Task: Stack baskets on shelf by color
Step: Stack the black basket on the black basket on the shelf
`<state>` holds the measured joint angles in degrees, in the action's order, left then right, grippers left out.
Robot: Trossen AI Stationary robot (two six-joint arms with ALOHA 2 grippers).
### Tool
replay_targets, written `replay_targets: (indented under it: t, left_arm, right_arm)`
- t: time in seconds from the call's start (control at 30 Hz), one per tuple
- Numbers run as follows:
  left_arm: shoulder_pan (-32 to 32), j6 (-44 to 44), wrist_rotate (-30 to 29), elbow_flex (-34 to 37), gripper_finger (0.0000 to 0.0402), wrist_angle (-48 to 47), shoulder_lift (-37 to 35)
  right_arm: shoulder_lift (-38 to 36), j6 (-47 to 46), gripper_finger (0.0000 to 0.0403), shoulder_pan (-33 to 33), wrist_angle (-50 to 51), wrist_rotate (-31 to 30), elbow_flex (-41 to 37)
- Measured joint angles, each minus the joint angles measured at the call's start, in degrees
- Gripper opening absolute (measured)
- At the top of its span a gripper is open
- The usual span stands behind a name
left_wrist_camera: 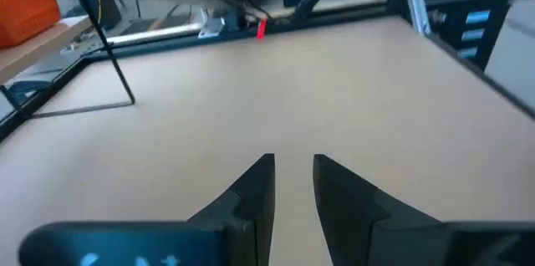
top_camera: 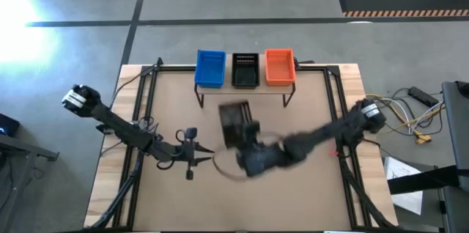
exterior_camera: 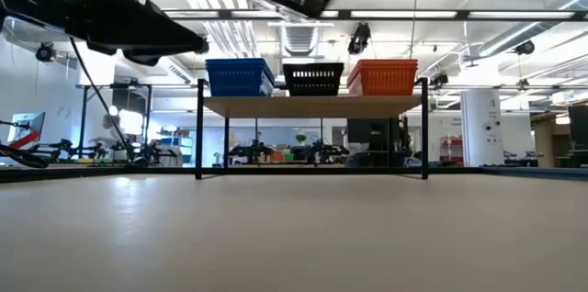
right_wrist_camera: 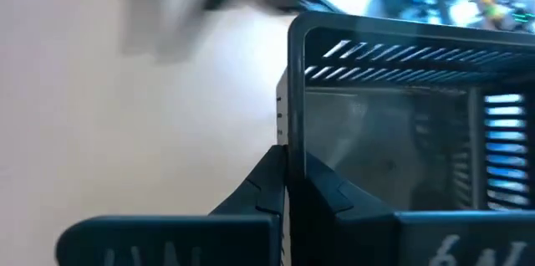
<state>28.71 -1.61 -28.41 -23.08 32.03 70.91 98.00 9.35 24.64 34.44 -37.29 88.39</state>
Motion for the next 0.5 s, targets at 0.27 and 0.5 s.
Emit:
replay_targets:
  t: [0.27, 0.5]
  left_arm:
    - [0.0, 0.9, 0.3, 1.6, 0.0068, 7.5, 4.8]
    - [0.0, 0.3, 1.0, 1.6, 0.0068, 8.2, 8.4]
  right_arm:
    - [0.0, 11.9, 0.0009, -22.2, 9.3, 10.5, 14.5]
    - [0.3, 11.5, 0.0009, -37.2, 16.8, 22.9, 19.0]
